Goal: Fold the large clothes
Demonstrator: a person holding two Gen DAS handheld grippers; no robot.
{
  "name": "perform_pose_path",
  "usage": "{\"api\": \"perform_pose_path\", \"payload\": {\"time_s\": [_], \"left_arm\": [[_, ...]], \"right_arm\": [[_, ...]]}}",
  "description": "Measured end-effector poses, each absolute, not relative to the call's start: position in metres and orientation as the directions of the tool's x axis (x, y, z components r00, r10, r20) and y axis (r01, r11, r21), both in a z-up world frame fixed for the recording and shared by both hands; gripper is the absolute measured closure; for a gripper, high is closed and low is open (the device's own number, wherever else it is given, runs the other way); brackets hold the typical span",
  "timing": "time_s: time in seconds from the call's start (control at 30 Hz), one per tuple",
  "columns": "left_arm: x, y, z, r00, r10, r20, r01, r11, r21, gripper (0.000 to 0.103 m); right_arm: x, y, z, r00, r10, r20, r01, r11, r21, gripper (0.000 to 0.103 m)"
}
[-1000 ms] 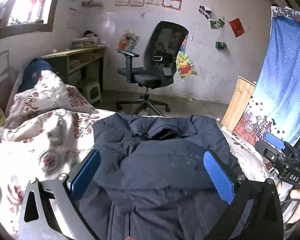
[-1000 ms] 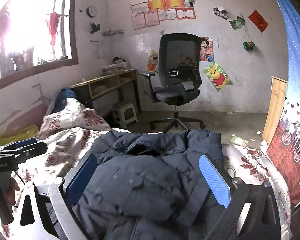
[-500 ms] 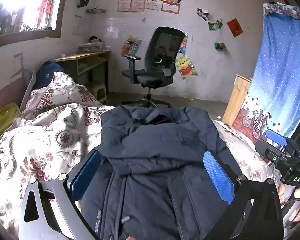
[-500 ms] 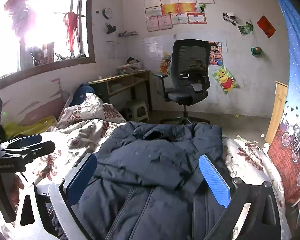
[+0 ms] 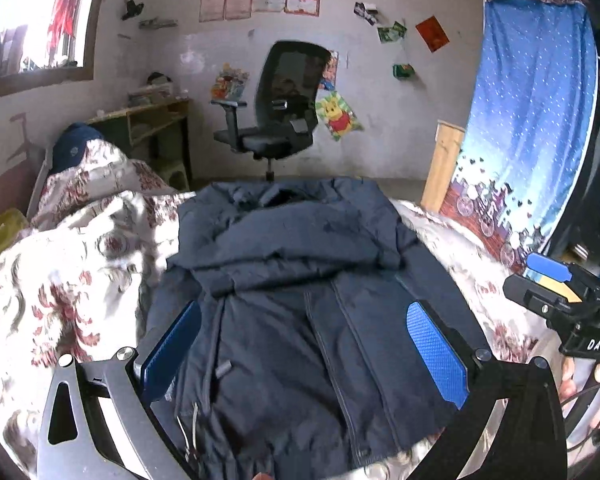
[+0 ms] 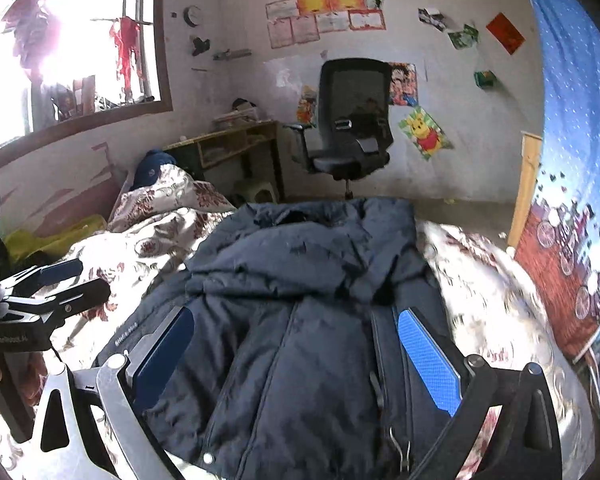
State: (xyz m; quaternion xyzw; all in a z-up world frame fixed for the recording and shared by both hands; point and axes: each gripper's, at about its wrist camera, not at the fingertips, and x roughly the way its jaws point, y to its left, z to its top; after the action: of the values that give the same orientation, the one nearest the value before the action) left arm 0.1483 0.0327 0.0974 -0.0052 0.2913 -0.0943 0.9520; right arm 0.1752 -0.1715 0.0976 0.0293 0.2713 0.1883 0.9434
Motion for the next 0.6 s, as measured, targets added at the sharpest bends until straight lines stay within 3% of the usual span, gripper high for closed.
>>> {"api": "perform_pose_path", "payload": {"time_s": [0.4,0.6], "left_arm": [[0.121,0.039,0.038,0.732,-0.172,-0.659,0.16,0.984,-0.079,0.001],[0.104,0.039,0.003,0.683,-0.127,-0.72,0.197,0.98,0.013,0.001]], "right_arm": [[0.147,-0.18,0.026,0.687,0.337,-0.644,-0.323,0.935,0.145,0.0],[0.148,-0.173,-0.015,0.558,0.3,-0.774,-0.35,0.93,0.109,0.0]]}}
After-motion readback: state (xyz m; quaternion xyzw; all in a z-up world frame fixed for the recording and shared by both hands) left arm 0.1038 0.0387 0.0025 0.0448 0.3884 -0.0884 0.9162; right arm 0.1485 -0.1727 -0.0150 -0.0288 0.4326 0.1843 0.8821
